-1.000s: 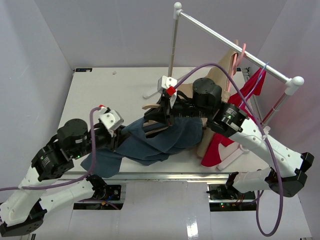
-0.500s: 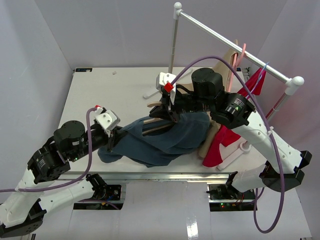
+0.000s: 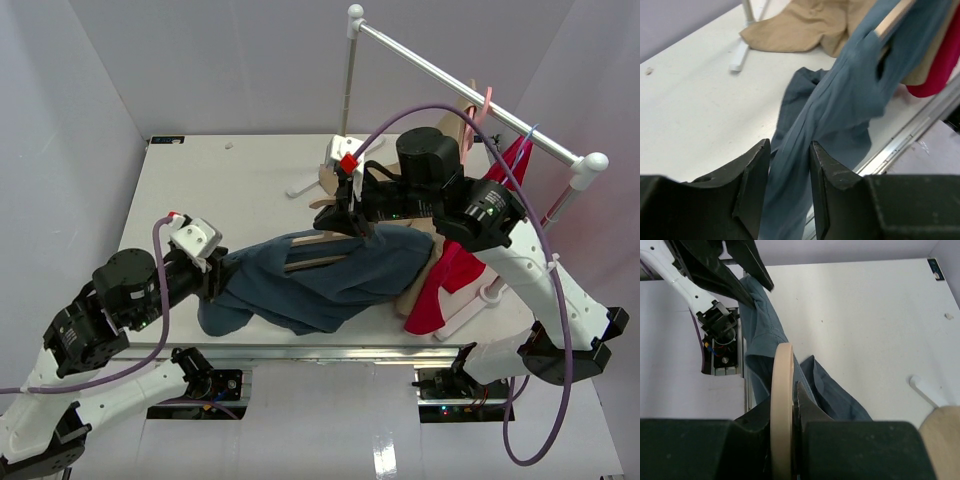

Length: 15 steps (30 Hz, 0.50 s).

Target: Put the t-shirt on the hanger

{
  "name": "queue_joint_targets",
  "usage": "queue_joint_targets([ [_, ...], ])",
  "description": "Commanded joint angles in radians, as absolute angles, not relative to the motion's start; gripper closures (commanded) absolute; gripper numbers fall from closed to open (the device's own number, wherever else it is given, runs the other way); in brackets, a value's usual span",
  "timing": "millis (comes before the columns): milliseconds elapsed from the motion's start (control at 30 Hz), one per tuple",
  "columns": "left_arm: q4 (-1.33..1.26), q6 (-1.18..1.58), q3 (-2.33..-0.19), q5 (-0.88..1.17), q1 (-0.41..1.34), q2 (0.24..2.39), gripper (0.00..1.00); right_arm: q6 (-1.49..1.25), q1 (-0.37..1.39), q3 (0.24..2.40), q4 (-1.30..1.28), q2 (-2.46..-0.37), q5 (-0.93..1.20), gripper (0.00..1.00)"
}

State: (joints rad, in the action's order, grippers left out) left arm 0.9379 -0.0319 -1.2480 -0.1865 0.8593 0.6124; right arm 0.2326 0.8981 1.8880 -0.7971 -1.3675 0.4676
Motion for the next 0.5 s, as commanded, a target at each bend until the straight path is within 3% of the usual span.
queue_joint_targets([
  [0, 0.992, -0.017, -1.231, -0.28, 0.85, 0.576, 0.5, 0.195, 0.837, 2.031, -0.805, -1.349, 0.468, 0.92],
  [467, 0.996, -0.03, -1.221, -0.315, 0.85, 0.506, 0.48, 0.135, 0.748, 2.062, -0.732, -1.354, 0.611, 0.92],
])
